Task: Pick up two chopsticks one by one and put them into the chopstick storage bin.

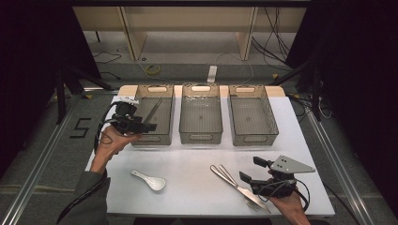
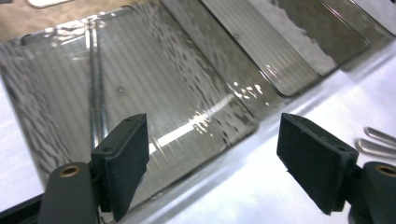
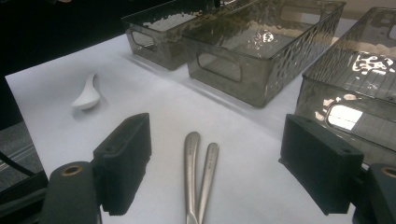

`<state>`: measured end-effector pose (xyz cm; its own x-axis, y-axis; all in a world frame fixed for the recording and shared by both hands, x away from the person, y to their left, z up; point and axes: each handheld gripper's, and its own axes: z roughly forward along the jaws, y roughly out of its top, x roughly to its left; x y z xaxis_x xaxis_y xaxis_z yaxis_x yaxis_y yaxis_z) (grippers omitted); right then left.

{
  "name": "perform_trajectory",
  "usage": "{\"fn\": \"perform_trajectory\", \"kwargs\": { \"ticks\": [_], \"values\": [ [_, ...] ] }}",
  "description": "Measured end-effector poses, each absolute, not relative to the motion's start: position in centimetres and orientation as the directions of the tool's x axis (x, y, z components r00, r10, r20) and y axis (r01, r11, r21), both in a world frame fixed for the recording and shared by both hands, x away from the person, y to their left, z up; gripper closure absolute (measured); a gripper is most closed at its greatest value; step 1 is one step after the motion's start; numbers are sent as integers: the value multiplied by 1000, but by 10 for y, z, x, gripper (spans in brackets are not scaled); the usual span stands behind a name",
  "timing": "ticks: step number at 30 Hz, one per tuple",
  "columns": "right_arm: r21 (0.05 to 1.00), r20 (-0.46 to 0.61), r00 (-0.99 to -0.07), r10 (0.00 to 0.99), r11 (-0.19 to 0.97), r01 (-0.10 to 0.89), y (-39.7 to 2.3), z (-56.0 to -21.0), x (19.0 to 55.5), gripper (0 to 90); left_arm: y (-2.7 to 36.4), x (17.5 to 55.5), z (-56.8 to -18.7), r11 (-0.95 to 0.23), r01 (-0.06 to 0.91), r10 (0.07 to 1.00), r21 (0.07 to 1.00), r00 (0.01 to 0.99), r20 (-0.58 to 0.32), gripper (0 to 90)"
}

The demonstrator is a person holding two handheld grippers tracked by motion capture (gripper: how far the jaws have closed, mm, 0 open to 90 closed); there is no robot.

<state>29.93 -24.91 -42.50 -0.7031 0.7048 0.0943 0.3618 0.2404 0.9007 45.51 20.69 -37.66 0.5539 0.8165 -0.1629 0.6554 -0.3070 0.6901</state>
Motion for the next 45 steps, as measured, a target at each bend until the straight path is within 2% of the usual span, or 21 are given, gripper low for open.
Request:
{"fn": "perform_trajectory", "kwargs": {
  "ticks": [14,23,31,40,45],
  "values": [
    [900,88,-707,702,248,358,-249,-425,300,254,196,432,-395,-399,625,750,671,644,-154,234],
    [900,94,-708,700,245,362,-249,-426,301,253,199,417,-398,-407,616,730,675,663,-164,204],
    [899,100,-707,700,240,365,-251,-426,302,252,201,412,-402,-442,629,718,640,675,-168,177],
    [899,97,-705,703,242,364,-250,-426,302,252,208,400,-405,-502,609,711,614,695,-108,174],
    [898,97,-706,702,243,365,-249,-426,303,252,211,398,-408,-509,611,711,606,695,-104,174]
  ]
}}
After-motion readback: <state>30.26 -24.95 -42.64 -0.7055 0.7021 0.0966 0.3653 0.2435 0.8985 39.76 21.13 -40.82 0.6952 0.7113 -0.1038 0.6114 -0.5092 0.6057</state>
